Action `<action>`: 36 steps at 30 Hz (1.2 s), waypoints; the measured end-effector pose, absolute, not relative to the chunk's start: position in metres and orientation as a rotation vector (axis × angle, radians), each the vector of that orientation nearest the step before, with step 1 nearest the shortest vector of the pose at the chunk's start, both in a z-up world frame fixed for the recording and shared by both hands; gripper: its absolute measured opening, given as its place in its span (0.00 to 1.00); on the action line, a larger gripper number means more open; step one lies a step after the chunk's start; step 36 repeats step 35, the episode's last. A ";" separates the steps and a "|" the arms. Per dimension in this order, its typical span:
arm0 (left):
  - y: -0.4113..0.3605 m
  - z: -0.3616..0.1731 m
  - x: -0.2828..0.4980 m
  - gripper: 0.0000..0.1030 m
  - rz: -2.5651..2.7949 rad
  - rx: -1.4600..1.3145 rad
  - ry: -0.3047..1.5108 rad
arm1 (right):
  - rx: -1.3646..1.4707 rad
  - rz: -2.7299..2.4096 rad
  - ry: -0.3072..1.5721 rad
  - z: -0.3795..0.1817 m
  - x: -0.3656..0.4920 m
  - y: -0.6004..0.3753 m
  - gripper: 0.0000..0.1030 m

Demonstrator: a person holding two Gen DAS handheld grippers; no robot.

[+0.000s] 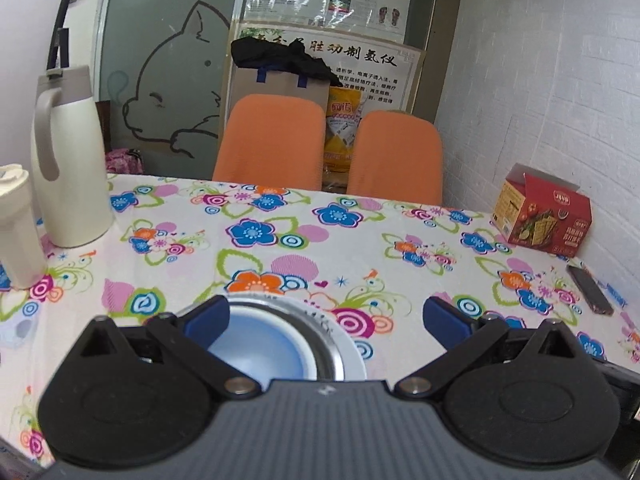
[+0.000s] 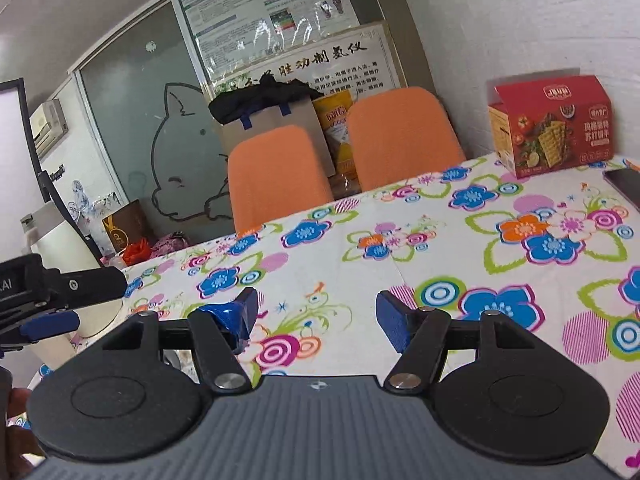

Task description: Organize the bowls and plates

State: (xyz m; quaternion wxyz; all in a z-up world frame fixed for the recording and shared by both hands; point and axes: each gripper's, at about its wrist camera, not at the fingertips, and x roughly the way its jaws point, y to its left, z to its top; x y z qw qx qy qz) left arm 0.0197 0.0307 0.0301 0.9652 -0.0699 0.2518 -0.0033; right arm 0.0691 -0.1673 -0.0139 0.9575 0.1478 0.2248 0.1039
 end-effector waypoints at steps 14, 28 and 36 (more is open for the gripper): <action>0.012 -0.048 -0.083 1.00 0.057 -0.053 0.632 | 0.243 0.072 0.534 -0.053 -0.035 -0.191 0.51; 0.005 -0.038 -0.160 1.00 0.107 -0.002 0.503 | 0.090 0.142 0.503 -0.067 -0.120 -0.174 0.51; 0.008 -0.039 -0.158 1.00 0.111 -0.014 0.488 | 0.105 0.148 0.516 -0.073 -0.123 -0.175 0.51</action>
